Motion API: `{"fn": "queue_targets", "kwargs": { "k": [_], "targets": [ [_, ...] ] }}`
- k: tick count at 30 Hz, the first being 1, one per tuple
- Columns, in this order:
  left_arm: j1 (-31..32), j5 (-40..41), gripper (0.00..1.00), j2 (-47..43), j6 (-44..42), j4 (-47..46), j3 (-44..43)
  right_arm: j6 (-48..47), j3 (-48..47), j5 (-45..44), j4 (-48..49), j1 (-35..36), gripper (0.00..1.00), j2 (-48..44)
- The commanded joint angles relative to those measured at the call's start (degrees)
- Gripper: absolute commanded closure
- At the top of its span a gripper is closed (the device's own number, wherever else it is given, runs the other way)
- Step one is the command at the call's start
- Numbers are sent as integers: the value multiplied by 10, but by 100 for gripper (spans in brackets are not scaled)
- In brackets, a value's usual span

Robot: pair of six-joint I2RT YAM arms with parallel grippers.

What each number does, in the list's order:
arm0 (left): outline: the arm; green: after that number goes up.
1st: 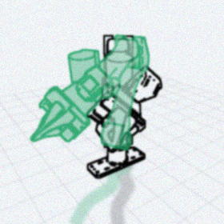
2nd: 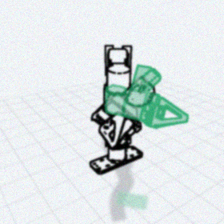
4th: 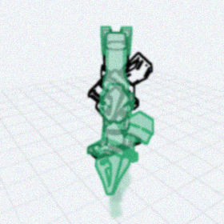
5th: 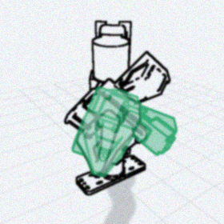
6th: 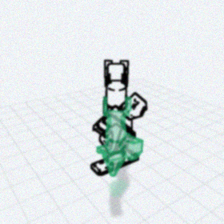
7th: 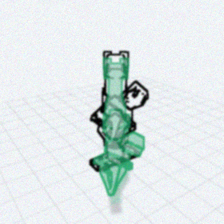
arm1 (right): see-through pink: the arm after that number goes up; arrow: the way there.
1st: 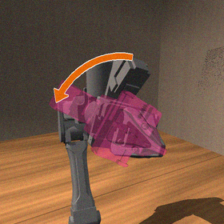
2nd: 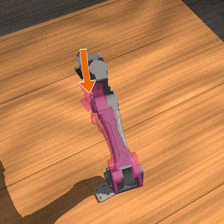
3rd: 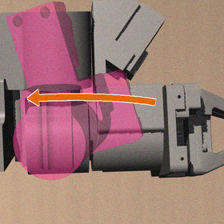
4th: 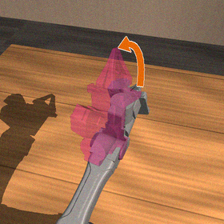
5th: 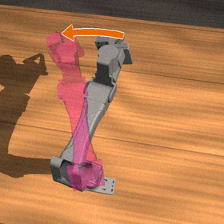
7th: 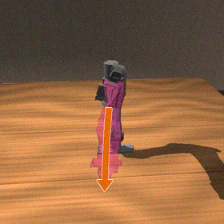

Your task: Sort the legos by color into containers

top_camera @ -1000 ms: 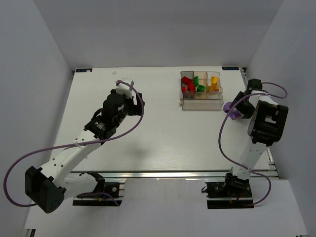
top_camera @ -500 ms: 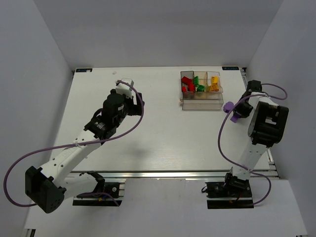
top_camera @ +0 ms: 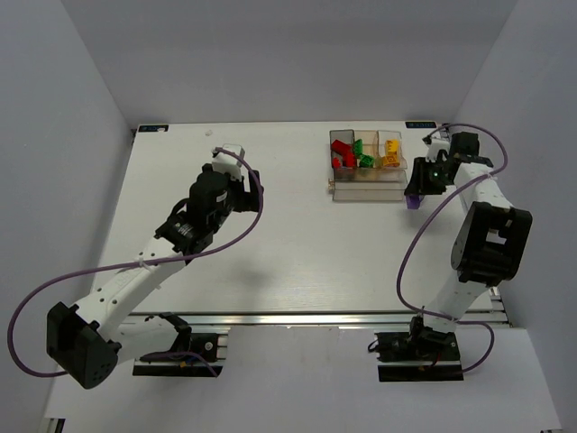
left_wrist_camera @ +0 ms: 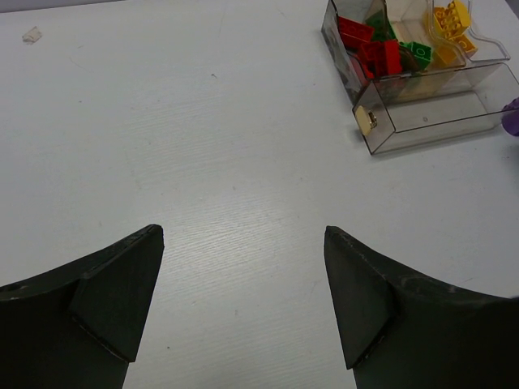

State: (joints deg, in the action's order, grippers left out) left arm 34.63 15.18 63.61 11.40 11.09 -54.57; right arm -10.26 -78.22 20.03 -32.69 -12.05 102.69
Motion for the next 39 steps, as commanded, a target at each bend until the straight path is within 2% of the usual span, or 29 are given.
{"fn": "queue_targets", "kwargs": {
  "k": [1,4,8,12,16,20,24,27,29,31,32,34,35,39],
  "targets": [
    [0,-1,10,1,-2,-7,10,-127,-42,75,32,26,100,-10],
    [0,0,10,6,-3,-5,8,-186,-90,73,27,52,100,28],
    [0,8,11,11,-5,-6,10,-268,-225,73,-18,76,100,105],
    [0,13,10,15,-6,-6,11,-402,-292,65,-70,104,100,145],
    [0,18,10,22,-9,-5,11,-571,-292,41,-109,136,100,153],
    [0,20,11,25,-9,-4,11,-646,-275,55,-149,163,100,139],
    [0,19,10,26,-9,-6,11,-670,-185,50,-94,171,100,107],
    [0,19,10,29,-10,-3,10,-662,-161,27,-48,185,98,108],
    [0,20,10,29,-10,-4,10,-645,-162,20,-36,185,91,117],
    [0,21,10,28,-10,-5,11,-638,-164,13,-27,188,79,122],
    [0,22,11,28,-9,-5,13,-637,-164,13,-27,188,65,121],
    [0,22,10,28,-10,-5,12,-636,-155,13,-18,188,53,111],
    [0,22,11,27,-10,-5,11,-633,-150,15,-11,186,41,107],
    [0,19,10,27,-10,-5,11,-599,-126,19,28,186,35,75]
  ]
}}
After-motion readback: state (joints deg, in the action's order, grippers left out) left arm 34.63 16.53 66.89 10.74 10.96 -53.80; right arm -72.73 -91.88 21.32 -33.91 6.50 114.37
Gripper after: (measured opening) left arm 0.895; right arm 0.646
